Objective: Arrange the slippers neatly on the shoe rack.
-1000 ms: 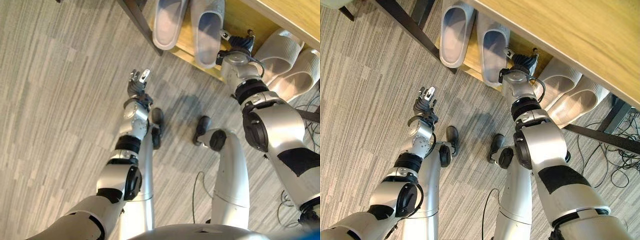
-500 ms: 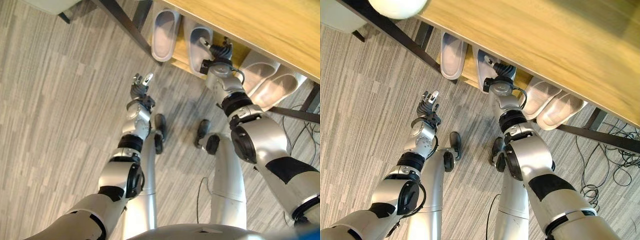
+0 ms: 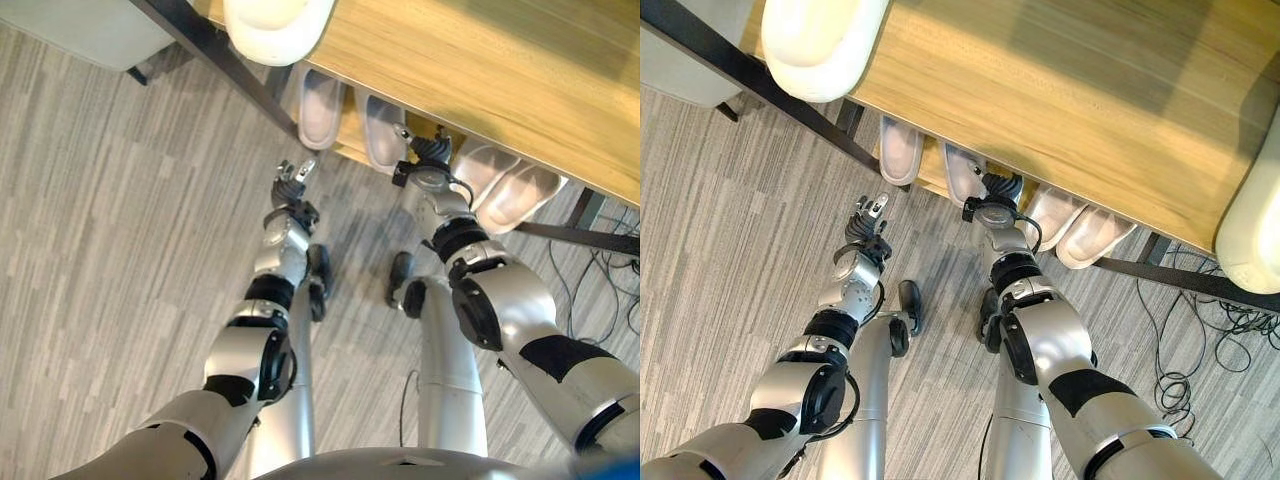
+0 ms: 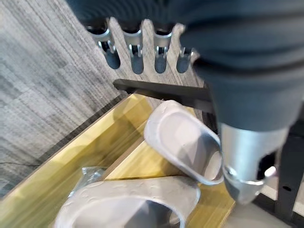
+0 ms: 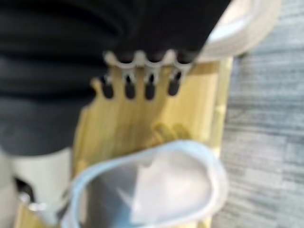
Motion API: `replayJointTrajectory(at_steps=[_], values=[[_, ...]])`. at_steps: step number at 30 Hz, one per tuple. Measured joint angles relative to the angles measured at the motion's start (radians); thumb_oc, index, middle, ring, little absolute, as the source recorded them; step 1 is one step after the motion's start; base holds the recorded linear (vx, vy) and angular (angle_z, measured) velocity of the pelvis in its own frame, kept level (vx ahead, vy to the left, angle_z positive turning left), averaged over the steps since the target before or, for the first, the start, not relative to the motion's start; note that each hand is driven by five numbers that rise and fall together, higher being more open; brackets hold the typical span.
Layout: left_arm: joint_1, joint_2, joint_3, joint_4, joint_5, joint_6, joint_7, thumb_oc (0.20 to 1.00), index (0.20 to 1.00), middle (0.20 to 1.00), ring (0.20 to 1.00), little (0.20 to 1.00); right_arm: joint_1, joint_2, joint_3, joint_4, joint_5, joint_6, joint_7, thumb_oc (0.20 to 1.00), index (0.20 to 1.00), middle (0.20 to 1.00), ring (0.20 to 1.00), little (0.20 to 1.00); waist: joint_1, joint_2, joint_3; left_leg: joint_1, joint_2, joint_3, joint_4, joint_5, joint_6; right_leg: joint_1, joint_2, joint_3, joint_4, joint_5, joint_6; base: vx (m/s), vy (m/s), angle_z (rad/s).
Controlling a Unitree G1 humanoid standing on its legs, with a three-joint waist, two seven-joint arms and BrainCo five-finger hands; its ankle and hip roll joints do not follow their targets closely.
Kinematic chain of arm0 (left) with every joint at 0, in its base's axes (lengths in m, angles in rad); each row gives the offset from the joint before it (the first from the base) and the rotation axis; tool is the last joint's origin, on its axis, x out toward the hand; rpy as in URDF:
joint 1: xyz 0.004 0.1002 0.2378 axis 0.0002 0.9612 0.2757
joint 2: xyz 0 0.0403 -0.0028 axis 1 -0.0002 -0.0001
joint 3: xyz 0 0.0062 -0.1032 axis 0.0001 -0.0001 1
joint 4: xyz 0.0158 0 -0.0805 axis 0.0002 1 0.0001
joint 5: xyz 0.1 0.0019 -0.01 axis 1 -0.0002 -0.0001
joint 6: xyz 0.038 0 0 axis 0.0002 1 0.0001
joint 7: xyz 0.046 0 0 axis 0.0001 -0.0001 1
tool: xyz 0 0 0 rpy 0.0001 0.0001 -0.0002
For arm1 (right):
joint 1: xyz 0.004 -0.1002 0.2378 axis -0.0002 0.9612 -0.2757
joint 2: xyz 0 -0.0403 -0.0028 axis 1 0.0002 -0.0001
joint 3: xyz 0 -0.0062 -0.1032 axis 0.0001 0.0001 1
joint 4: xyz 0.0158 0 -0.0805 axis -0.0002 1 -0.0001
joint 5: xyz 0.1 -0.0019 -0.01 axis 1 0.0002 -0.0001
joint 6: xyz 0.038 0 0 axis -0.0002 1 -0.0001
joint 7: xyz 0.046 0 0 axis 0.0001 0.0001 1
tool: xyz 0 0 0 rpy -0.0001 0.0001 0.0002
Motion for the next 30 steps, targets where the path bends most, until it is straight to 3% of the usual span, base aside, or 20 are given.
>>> replayJointTrajectory(at_steps=[10, 24, 30], values=[[0.057, 0.004, -0.02, -0.012, 0.03, 0.0, -0.002, 1.0, 1.0, 1.0, 1.0, 1.0, 0.077, 0.023, 0.05, -0.058, 0.003, 0.018, 0.108, 1.0, 1.0, 1.0, 1.0, 1.0, 0.002, -0.001, -0.017, -0.029, 0.0, -0.012, -0.003, 0.006, -0.005, -0.022, 0.004, -0.005, -0.002, 0.002, 0.004, 0.0, -0.001, 0.0], [0.072, -0.016, -0.019, -0.011, 0.039, -0.014, 0.023, 1.0, 1.0, 1.0, 1.0, 1.0, 0.094, 0.044, 0.068, -0.064, 0.01, 0.032, 0.149, 1.0, 1.0, 1.0, 1.0, 1.0, 0.003, -0.005, -0.026, -0.113, -0.001, -0.026, 0.047, -0.003, 0.004, -0.092, 0.005, 0.001, 0.04, -0.007, 0.006, 0.01, -0.004, 0.01], [0.06, 0.012, -0.02, -0.009, 0.039, -0.014, 0.022, 1.0, 1.0, 1.0, 1.0, 1.0, 0.055, 0.001, 0.086, -0.045, 0.009, 0.024, 0.171, 1.0, 1.0, 1.0, 1.0, 1.0, 0.005, -0.017, -0.047, -0.169, -0.004, -0.029, 0.071, 0.0, -0.002, -0.15, -0.003, 0.0, 0.074, -0.012, 0.0, 0.05, -0.005, 0.03]])
